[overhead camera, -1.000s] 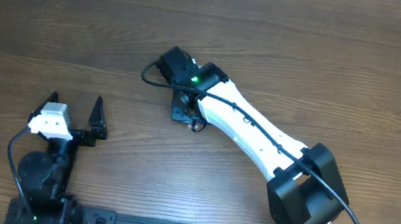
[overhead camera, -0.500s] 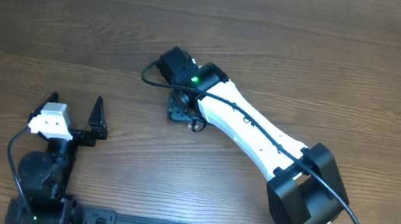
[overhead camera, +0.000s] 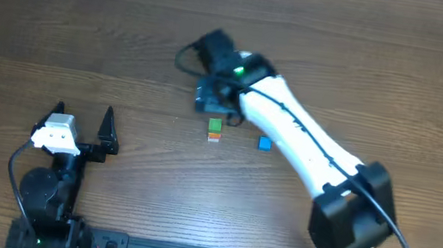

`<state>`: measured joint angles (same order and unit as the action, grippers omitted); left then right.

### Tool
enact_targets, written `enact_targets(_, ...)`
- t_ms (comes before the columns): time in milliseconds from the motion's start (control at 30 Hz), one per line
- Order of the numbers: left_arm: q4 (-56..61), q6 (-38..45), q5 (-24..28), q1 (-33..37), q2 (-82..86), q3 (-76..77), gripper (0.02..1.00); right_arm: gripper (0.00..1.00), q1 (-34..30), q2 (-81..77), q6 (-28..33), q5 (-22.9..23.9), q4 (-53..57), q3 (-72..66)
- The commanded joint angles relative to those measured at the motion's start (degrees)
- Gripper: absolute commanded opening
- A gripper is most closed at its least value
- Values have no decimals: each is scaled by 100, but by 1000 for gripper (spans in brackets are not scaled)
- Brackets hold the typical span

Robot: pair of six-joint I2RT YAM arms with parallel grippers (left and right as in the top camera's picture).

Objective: Stack Cubes

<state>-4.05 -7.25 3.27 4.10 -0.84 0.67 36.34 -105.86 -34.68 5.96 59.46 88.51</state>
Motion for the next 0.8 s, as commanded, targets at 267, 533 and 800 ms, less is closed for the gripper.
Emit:
enact_targets(267, -4, 42, 79, 31, 46, -35, 1000, 993, -1189, 654, 610, -20, 492, -662)
enact_targets(533, -4, 42, 79, 31, 46, -33, 1000, 989, -1231, 647, 756, -702, -1215, -2404)
enact_targets(800, -4, 42, 79, 31, 46, -35, 1000, 972, -1147, 640, 870, -629, -1515, -2857)
